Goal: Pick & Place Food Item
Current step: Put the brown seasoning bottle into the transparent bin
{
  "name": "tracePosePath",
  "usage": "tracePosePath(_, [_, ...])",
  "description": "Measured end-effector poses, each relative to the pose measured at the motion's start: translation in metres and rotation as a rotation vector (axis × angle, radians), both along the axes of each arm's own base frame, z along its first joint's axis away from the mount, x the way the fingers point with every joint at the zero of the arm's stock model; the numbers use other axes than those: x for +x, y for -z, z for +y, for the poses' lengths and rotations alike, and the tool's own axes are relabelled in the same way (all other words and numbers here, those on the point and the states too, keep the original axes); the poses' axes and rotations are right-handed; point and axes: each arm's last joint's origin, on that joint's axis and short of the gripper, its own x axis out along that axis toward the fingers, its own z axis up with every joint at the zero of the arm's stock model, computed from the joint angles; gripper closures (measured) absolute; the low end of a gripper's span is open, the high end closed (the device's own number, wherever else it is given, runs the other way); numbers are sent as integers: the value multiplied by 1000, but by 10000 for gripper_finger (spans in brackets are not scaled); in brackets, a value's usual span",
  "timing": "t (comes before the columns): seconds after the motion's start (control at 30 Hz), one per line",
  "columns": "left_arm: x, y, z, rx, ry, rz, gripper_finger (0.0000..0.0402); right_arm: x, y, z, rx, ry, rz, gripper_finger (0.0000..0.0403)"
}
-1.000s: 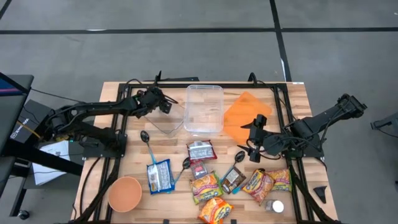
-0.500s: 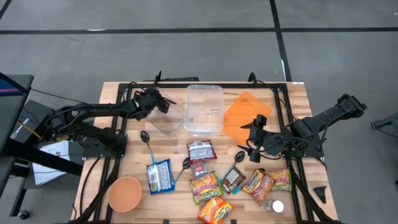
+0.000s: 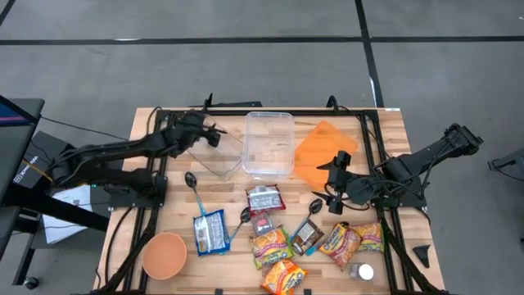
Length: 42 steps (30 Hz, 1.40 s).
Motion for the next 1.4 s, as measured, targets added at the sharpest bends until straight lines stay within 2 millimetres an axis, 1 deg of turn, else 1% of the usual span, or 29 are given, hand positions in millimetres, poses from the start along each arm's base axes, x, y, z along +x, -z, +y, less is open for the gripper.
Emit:
tracePosePath(0.17, [-8,-24,-19,6,262,-118,115,-1,1,0,-1,5,12,32])
tracePosePath(0.3, [-9,-38,-35,3,552,-206,115,-4,4,-2,7,30,49,32])
tracePosePath(0.5, [-2,-47,-61,48,1059,-266,115,-11,10,-6,46,105,102,32])
tracePosePath(0.6, [6,-55,-76,168,1265,-318,115,-14,13,-10,65,160,133,32])
tracePosePath(0.67, [11,-61,-86,271,1341,-357,115,-16,15,-14,77,207,157,32])
tracePosePath(0.73, [15,-65,-94,364,1390,-384,115,-18,17,-19,97,252,185,32])
tracePosePath(0.8, [19,-67,-100,447,1402,-381,115,-20,20,-23,144,289,226,32])
tracePosePath(0.93, [26,-65,-104,558,1341,-321,115,-25,24,-30,270,367,325,32])
tracePosePath(1.07, [30,-63,-102,588,1268,-276,115,-31,32,-34,374,481,454,34])
tracePosePath(1.17, [30,-64,-100,656,1231,-251,115,-34,37,-34,419,562,551,35])
tracePosePath(1.27, [30,-67,-100,705,1224,-243,115,-31,41,-31,448,589,601,35])
tracePosePath(1.4, [29,-69,-100,724,1217,-260,115,-25,51,-25,462,644,636,35])
